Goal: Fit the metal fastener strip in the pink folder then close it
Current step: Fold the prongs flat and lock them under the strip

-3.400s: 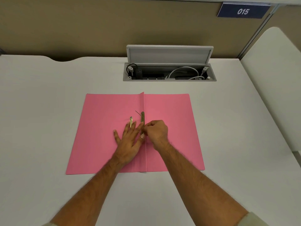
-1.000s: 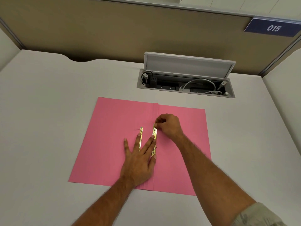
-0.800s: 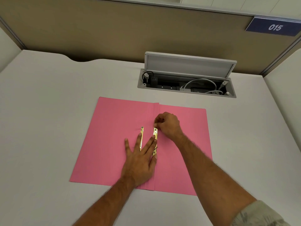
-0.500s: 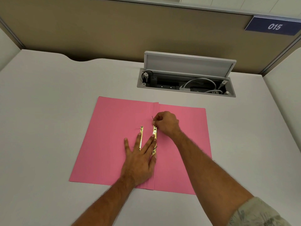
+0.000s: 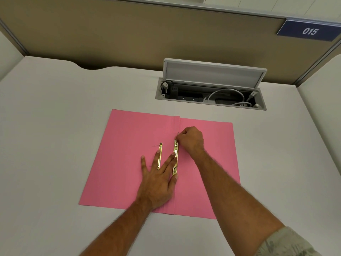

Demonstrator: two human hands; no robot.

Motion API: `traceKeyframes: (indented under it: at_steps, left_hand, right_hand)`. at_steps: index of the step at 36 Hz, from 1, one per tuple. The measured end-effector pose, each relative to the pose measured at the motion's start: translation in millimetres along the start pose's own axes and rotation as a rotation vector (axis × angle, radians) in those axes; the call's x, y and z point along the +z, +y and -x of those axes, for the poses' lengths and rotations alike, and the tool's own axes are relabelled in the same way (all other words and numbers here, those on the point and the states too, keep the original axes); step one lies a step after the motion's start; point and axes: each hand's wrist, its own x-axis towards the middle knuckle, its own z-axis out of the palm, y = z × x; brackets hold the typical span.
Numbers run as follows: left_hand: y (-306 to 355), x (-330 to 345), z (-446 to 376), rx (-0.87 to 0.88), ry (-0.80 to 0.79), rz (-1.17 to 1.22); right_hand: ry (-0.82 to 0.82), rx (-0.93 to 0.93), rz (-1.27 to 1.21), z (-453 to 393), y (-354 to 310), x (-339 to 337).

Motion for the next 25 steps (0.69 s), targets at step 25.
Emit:
traceKeyframes:
  at_steps: [25]
  left_hand:
    - [-7, -16, -3, 0.013, -0.063, 0.203]
  right_hand:
    - [-0.364, 0.089, -0.164, 67, 37, -19]
